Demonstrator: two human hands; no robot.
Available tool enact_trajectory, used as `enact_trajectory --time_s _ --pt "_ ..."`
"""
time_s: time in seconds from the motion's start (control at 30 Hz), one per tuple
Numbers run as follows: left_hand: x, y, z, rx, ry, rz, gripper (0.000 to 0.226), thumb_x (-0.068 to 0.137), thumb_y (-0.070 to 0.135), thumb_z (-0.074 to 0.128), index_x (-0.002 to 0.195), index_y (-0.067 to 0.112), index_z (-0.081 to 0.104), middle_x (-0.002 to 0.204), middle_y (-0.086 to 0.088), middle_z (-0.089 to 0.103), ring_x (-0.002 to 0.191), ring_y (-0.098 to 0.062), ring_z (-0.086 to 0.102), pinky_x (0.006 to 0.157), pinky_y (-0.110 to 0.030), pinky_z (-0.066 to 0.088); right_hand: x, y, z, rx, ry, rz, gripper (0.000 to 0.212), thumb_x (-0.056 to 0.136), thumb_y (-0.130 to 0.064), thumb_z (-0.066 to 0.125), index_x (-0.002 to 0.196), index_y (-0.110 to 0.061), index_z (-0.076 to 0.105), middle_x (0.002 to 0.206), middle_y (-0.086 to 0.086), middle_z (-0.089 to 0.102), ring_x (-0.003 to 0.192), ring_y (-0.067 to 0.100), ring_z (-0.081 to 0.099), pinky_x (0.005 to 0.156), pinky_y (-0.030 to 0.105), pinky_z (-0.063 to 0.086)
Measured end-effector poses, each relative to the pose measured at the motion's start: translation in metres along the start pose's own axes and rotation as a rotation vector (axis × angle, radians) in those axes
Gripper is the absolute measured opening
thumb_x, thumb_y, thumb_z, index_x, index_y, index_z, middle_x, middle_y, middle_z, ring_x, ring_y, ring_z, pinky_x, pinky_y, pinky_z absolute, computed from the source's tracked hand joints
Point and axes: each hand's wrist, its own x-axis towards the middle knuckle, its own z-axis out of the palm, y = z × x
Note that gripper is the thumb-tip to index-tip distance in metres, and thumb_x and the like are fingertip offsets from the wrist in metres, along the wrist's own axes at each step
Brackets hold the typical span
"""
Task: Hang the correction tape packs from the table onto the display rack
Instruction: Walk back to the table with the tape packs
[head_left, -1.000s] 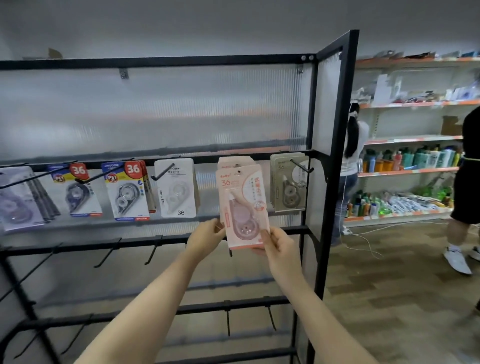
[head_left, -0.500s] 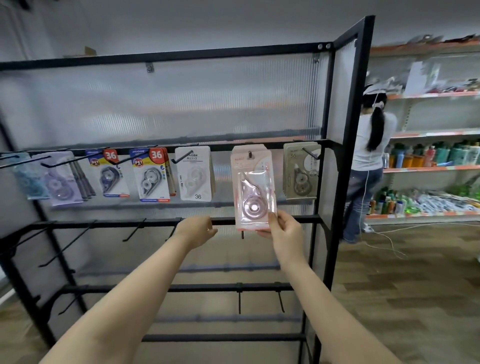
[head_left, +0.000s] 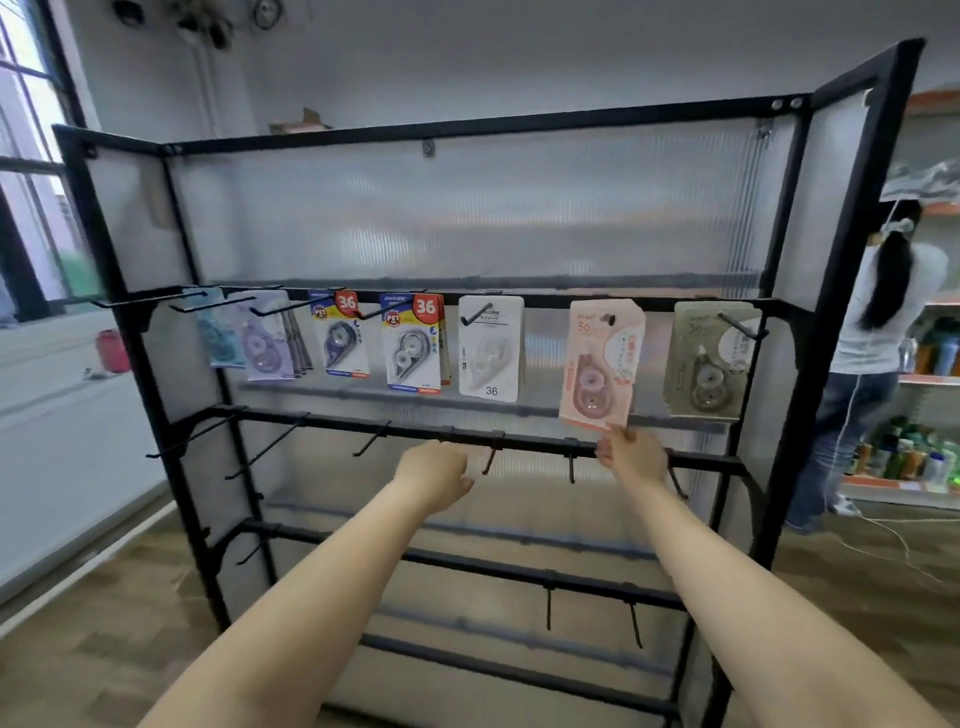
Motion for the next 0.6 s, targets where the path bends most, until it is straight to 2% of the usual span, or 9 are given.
enact_trajectory --time_s 0.07,0.13,0.23,0.43,0.6 --pt "-0.015 -0.019 -0.001 0.023 -0.021 -0.038 0.034 0.097 0.036 0.045 0.113 0.011 0.062 0.113 -0.007 0.060 0.098 -0.023 0.058 0.075 -0.033 0.048 -0.012 0.017 0.021 -0.069 -0.027 0.080 0.022 0.099 -0.017 0.042 0.093 -0.006 0.060 0.099 0.016 0.068 0.094 0.032 0.065 0.092 0.045 0.051" --pt "-0.032 -0.042 -0.003 0.046 -0.053 -0.091 0.034 0.097 0.033 0.046 0.114 0.008 0.061 0.115 -0.010 0.060 0.103 -0.027 0.057 0.080 -0.037 0.048 -0.026 0.034 0.051 -0.221 -0.089 0.107 0.025 0.098 -0.013 0.041 0.111 0.000 0.058 0.106 0.018 0.066 0.097 0.032 0.063 0.092 0.045 0.050" --pt "-0.060 -0.090 -0.004 0.094 -0.099 -0.167 0.033 0.098 0.031 0.044 0.113 0.006 0.061 0.115 -0.011 0.061 0.105 -0.029 0.057 0.079 -0.037 0.046 -0.063 0.027 0.110 -0.426 -0.262 0.029 0.026 0.097 -0.010 0.042 0.113 0.004 0.058 0.108 0.019 0.063 0.101 0.032 0.060 0.089 0.041 0.049" --pt "-0.158 -0.236 -0.001 0.159 -0.152 -0.343 0.039 0.097 0.036 0.044 0.121 0.008 0.057 0.124 -0.013 0.057 0.117 -0.031 0.052 0.089 -0.039 0.045 -0.166 -0.042 0.276 -0.730 -0.697 -0.324 0.035 0.098 -0.012 0.041 0.131 -0.004 0.044 0.129 0.015 0.053 0.115 0.030 0.053 0.092 0.034 0.044" --pt "-0.276 -0.374 0.005 0.185 -0.265 -0.531 0.044 0.098 0.042 0.046 0.125 0.008 0.055 0.127 -0.015 0.056 0.117 -0.032 0.053 0.092 -0.041 0.045 -0.299 -0.086 0.434 -0.860 -0.965 -0.760 0.030 0.095 -0.015 0.044 0.123 -0.004 0.047 0.126 0.016 0.054 0.115 0.032 0.051 0.089 0.037 0.045"
